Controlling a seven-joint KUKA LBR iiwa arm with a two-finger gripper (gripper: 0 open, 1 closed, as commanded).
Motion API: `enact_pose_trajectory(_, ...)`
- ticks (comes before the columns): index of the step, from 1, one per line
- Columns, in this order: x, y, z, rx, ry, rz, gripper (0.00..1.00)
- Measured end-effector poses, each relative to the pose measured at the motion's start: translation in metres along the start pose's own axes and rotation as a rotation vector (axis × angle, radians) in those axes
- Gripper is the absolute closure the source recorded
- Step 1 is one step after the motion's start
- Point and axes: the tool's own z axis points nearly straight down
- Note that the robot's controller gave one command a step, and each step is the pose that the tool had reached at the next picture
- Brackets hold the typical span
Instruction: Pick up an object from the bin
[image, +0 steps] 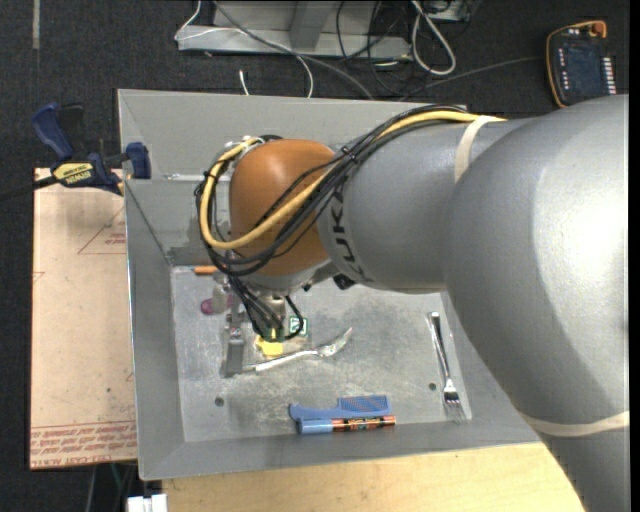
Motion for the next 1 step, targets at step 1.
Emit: enact_pose_trajectory(1,-0.0019,-0.0014,-0.005,-0.001,-0.006,0.005,0.0)
